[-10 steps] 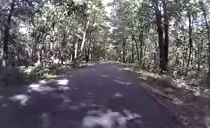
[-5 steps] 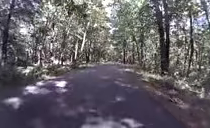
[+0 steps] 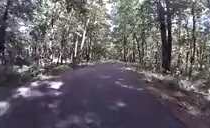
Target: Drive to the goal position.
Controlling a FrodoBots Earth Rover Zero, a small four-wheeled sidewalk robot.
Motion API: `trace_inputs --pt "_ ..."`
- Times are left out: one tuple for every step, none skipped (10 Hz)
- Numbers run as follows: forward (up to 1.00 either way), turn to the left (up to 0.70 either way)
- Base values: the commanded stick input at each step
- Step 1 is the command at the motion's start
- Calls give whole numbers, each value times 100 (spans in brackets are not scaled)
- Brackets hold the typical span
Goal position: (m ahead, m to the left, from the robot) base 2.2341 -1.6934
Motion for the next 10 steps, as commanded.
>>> trace_inputs --pt "45 0" --pt "45 0" --pt "45 0" --pt "45 0" --pt "45 0" --pt "45 0" --pt "45 0" --pt "45 0" --pt "45 0" --pt "45 0"
